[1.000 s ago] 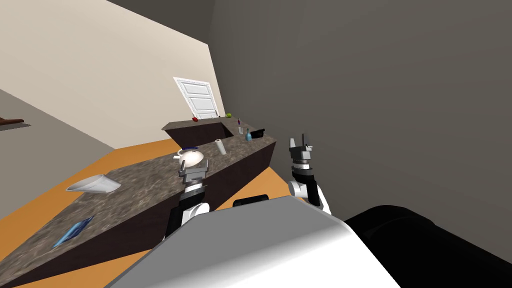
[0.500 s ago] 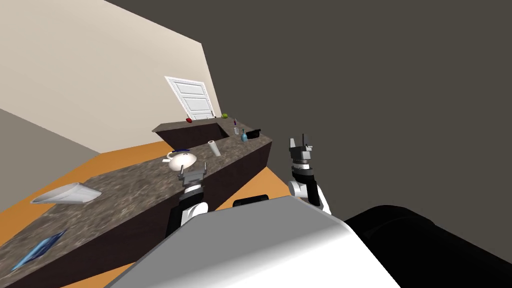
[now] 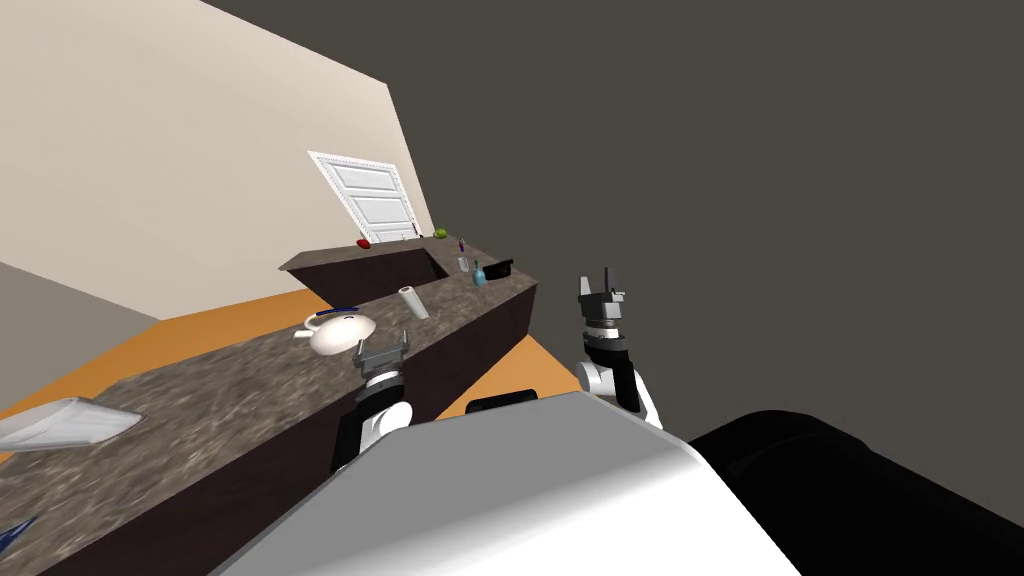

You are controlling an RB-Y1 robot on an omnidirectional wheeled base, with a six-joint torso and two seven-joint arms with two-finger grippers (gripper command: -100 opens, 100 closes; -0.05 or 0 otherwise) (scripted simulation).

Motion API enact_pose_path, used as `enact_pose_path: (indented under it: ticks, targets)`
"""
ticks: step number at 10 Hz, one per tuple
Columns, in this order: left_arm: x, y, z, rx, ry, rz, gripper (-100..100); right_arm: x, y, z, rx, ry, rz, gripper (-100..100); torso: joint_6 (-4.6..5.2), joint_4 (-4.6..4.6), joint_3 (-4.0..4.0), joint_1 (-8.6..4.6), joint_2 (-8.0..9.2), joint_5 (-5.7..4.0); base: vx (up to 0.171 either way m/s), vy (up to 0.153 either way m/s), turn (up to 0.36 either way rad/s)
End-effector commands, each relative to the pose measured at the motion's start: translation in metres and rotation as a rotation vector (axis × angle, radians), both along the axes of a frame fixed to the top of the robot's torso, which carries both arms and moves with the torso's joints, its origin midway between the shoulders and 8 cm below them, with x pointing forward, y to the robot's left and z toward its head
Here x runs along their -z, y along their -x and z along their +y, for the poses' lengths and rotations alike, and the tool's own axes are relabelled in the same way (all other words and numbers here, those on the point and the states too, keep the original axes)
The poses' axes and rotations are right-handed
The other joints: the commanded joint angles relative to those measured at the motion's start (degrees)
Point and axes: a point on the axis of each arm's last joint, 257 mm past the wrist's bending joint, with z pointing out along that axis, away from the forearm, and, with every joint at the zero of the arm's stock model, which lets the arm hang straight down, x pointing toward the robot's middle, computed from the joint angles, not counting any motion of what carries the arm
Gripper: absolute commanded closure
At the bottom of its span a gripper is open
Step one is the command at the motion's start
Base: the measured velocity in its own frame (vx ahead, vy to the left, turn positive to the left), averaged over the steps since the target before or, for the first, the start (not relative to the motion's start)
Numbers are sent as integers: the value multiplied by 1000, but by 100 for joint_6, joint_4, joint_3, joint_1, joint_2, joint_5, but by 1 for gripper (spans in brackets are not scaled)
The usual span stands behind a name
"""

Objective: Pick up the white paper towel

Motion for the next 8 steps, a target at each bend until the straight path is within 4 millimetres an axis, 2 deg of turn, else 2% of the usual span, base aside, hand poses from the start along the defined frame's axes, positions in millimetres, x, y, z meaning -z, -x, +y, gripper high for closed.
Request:
enact_pose_path:
  ticks: [1, 6, 8]
  targets:
    - [16, 3, 16, -25, 71, 8, -100, 0, 0, 0, 0, 0, 0, 0, 0, 0, 0, 0, 0, 0, 88, -69, -143]
    - [56, 8, 63, -110, 247, 16, -100, 0, 0, 0, 0, 0, 0, 0, -1, -3, -8, -1, -13, -1, 107, -57, -113]
    - [69, 11, 78, -143, 303, 13, -100, 0, 0, 0, 0, 0, 0, 0, -1, -4, -10, 13, -16, 2, 114, -2, -96]
